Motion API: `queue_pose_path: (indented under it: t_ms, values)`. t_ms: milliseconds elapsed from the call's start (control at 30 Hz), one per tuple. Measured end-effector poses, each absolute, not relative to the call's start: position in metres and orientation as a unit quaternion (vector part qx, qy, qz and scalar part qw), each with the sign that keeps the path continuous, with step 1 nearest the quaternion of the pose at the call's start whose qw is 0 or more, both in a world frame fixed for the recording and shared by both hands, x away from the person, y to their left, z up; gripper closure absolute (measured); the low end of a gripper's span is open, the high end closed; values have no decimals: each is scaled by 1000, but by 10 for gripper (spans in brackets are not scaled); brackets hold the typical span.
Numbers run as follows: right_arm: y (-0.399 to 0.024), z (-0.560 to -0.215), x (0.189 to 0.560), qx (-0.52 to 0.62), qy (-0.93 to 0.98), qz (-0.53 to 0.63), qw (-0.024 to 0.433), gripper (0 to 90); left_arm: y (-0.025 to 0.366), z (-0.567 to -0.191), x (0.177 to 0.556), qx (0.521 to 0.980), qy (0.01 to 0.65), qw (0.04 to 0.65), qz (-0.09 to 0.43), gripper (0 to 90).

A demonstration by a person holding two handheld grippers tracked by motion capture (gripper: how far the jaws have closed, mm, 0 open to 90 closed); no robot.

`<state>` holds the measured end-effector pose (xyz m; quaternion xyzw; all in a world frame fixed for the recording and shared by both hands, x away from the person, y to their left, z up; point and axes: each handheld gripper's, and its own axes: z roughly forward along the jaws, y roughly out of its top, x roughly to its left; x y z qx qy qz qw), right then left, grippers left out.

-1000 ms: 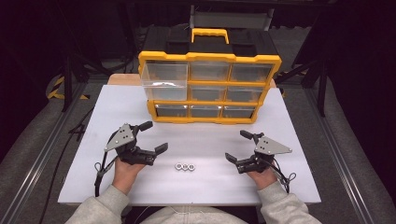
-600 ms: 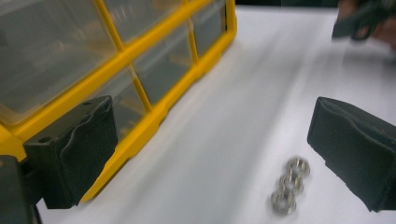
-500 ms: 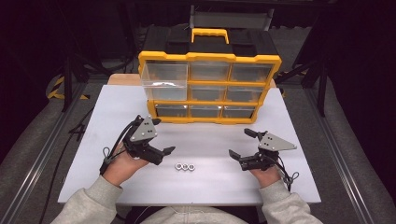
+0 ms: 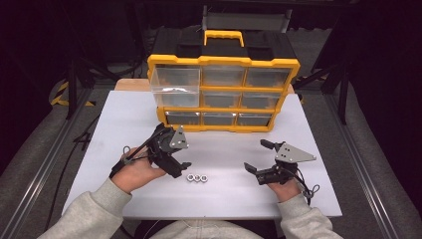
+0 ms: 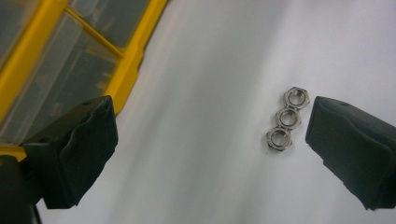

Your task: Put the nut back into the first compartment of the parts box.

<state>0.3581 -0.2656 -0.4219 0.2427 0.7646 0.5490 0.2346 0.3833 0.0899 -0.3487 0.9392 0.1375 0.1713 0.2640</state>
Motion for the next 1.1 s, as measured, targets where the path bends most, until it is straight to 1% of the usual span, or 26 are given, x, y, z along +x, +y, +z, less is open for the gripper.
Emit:
queue_pose_path:
  t_ms: [100,333,567,667,933,1100]
  values:
    - [-267,-422,357,244,763,550,236,23,85,-348,389,950,141,237,145,42]
    - [-272,-422,355,247,760,552,236,21,79,-350,396,964,143,199,106,53]
    - [-274,-422,354,248,759,555,234,21,72,-359,405,972,160,165,56,69]
    - [-275,-421,353,248,756,562,228,21,68,-364,403,973,164,162,25,84]
    - [-275,-420,352,240,756,565,226,21,56,-382,403,981,144,130,27,127]
    - [-275,-420,352,239,756,566,226,24,49,-394,401,984,135,107,41,137]
